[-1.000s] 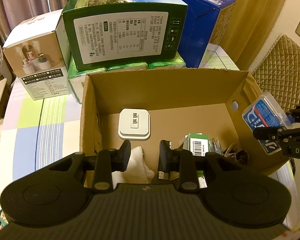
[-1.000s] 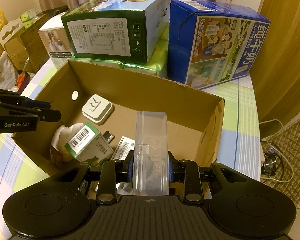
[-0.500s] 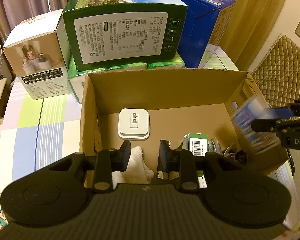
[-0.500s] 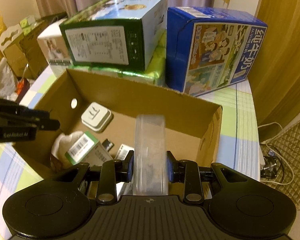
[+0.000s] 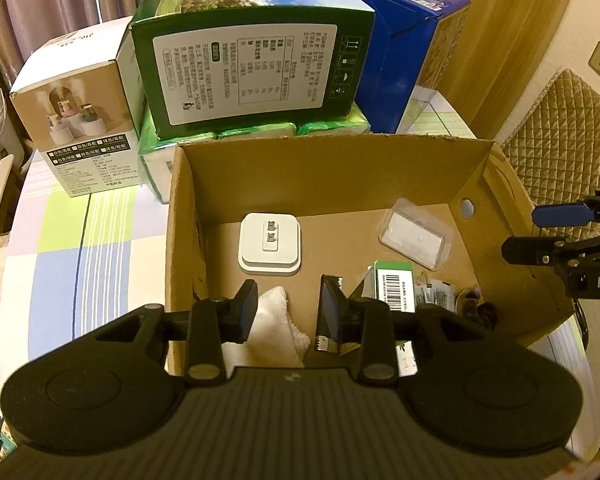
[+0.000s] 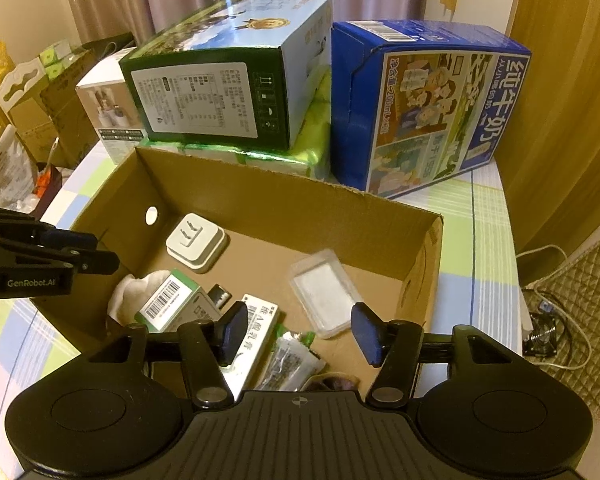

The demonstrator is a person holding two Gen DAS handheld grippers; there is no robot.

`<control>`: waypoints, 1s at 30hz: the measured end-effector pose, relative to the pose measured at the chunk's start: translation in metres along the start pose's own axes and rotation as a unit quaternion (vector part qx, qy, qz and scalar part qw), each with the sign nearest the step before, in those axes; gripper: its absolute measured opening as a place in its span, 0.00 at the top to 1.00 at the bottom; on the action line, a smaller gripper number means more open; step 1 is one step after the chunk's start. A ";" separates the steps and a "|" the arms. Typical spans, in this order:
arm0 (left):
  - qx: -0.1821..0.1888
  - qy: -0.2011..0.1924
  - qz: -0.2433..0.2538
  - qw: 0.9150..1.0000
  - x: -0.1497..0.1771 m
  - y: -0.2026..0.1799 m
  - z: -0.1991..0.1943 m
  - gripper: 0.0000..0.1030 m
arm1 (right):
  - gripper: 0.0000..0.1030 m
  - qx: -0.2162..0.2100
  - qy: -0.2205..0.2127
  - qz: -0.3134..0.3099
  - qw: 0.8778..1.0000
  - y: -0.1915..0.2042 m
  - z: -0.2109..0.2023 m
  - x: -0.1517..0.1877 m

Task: Organize objects
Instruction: 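Open the right tool over the box while the left tool opens, releasing both items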

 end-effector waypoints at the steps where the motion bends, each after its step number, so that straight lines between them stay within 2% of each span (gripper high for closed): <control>1: -0.001 -0.001 0.001 1.000 0.000 0.000 -0.001 0.69 | 0.44 -0.001 0.001 0.000 1.000 0.000 -0.001 0.000; 5: -0.002 -0.003 0.001 1.000 0.000 0.001 -0.007 0.66 | 0.39 0.000 -0.001 -0.003 1.000 0.003 -0.006 0.002; 6: -0.003 -0.003 0.000 1.000 0.000 0.001 -0.008 0.62 | 0.37 0.001 -0.001 -0.003 1.000 0.004 -0.008 0.002; 8: -0.002 -0.003 0.000 1.000 0.001 0.002 -0.011 0.56 | 0.27 0.002 -0.002 -0.004 1.000 0.005 -0.011 0.003; 9: -0.002 -0.003 -0.001 1.000 0.001 0.002 -0.013 0.51 | 0.25 0.004 -0.003 -0.005 1.000 0.006 -0.013 0.003; 11: -0.002 -0.003 -0.001 1.000 0.003 0.002 -0.016 0.49 | 0.22 0.002 -0.005 -0.004 1.000 0.007 -0.017 0.003; 13: -0.004 -0.004 -0.001 1.000 0.004 0.002 -0.020 0.40 | 0.19 -0.001 -0.004 -0.001 1.000 0.008 -0.020 0.002; 17: -0.006 -0.008 -0.001 1.000 0.005 0.003 -0.028 0.31 | 0.10 0.000 -0.005 -0.003 1.000 0.012 -0.027 0.003; 27: -0.010 -0.021 0.005 1.000 0.007 0.000 -0.045 0.03 | 0.02 -0.006 -0.003 0.008 1.000 0.013 -0.038 0.006; 30: -0.013 -0.027 0.007 1.000 0.008 -0.001 -0.050 0.01 | 0.02 -0.010 -0.003 0.023 1.000 0.009 -0.042 0.007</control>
Point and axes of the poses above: each gripper's, at about its wrist camera, not at the fingertips, and z roughly the way its jaws point, y to its left, x to its underside, the point moved 3 cm from there along z, roughly the way its jaws point, and after that the axes turned 8 degrees about -x, right-handed, at the moved point
